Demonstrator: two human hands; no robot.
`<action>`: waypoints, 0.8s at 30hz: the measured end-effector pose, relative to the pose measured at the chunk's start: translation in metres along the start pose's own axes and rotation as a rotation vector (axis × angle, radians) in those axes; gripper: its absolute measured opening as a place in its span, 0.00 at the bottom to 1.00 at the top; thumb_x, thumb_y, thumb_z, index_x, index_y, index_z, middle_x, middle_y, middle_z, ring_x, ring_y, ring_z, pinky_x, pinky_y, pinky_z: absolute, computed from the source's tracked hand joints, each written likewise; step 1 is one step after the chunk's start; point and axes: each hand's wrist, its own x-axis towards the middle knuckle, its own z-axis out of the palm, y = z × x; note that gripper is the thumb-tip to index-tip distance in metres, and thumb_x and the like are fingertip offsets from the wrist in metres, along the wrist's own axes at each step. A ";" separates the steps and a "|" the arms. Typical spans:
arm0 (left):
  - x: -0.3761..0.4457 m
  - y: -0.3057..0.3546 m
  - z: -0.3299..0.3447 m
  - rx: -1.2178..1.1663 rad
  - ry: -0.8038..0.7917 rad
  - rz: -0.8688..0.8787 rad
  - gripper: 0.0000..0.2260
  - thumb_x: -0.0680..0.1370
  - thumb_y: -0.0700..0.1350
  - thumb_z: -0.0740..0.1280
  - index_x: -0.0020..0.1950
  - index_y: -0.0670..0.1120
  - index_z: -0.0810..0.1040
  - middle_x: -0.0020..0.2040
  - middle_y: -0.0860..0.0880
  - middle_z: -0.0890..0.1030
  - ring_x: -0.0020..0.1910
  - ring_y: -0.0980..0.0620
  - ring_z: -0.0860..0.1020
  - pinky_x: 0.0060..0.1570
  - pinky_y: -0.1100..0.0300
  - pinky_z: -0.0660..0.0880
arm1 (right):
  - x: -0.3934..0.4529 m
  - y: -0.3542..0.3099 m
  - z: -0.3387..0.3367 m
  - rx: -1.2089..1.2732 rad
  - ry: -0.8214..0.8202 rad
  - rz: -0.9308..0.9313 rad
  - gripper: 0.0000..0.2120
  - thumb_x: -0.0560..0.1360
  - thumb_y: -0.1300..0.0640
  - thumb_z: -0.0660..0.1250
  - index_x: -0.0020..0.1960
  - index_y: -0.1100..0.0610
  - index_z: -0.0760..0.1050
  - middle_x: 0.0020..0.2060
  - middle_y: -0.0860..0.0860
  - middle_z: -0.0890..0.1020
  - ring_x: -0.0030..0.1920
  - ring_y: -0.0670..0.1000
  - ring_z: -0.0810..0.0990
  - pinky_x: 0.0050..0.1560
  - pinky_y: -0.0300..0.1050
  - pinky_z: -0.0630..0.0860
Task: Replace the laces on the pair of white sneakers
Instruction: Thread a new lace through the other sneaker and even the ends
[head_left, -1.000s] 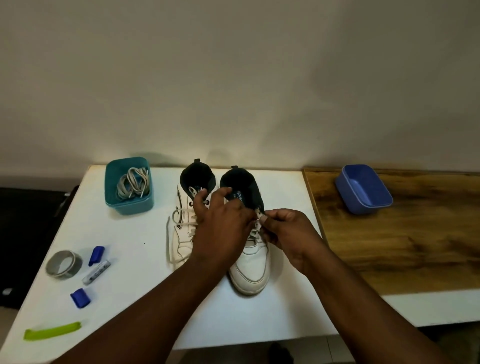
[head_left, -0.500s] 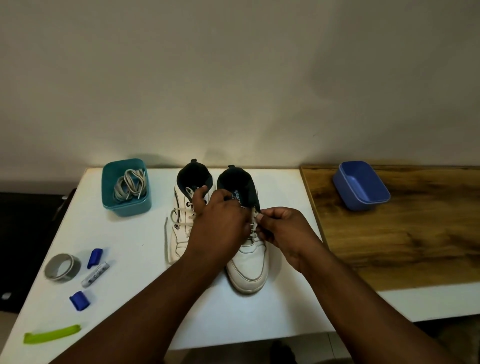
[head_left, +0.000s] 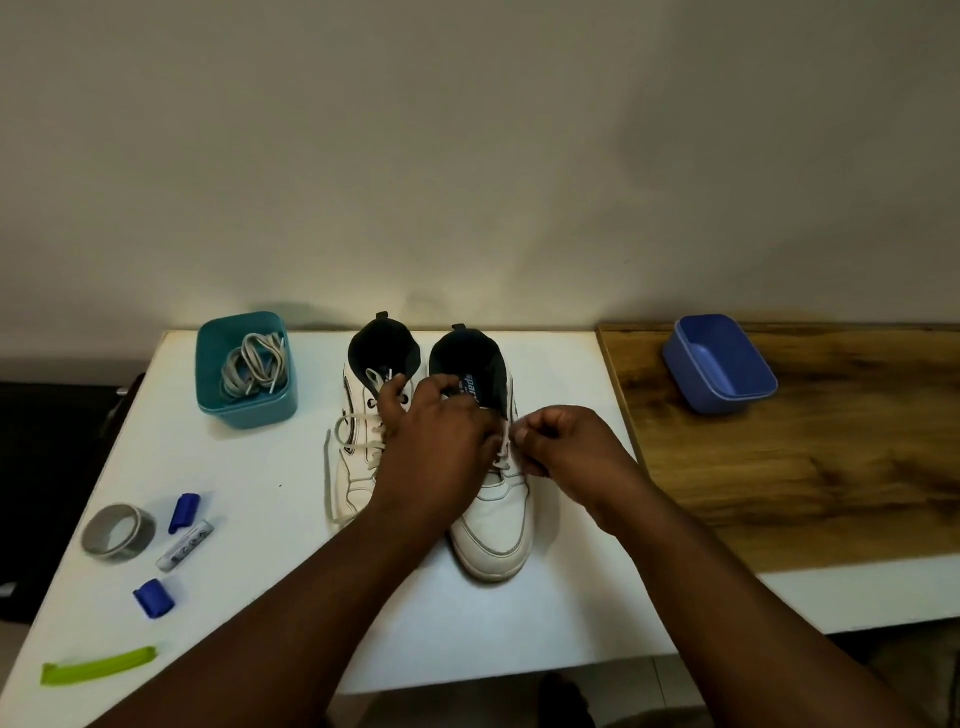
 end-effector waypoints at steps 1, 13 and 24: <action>-0.001 0.000 0.000 -0.002 0.002 0.004 0.08 0.79 0.55 0.65 0.49 0.57 0.83 0.51 0.59 0.83 0.71 0.49 0.70 0.72 0.36 0.55 | 0.000 0.000 -0.002 -0.101 -0.009 -0.044 0.05 0.79 0.62 0.71 0.47 0.57 0.85 0.41 0.54 0.87 0.42 0.51 0.85 0.51 0.49 0.83; -0.003 -0.018 -0.012 -0.145 0.012 0.093 0.21 0.75 0.54 0.53 0.51 0.55 0.86 0.50 0.57 0.84 0.68 0.51 0.74 0.75 0.40 0.55 | 0.014 -0.006 -0.053 0.376 0.872 0.086 0.09 0.81 0.64 0.62 0.60 0.62 0.74 0.59 0.66 0.78 0.48 0.62 0.80 0.51 0.55 0.79; -0.001 -0.036 -0.032 -0.393 -0.071 0.107 0.20 0.75 0.44 0.57 0.62 0.49 0.83 0.55 0.51 0.84 0.63 0.48 0.77 0.60 0.55 0.71 | 0.007 0.011 -0.008 -0.743 0.216 -0.376 0.02 0.78 0.53 0.72 0.47 0.46 0.80 0.49 0.46 0.78 0.46 0.49 0.79 0.46 0.46 0.76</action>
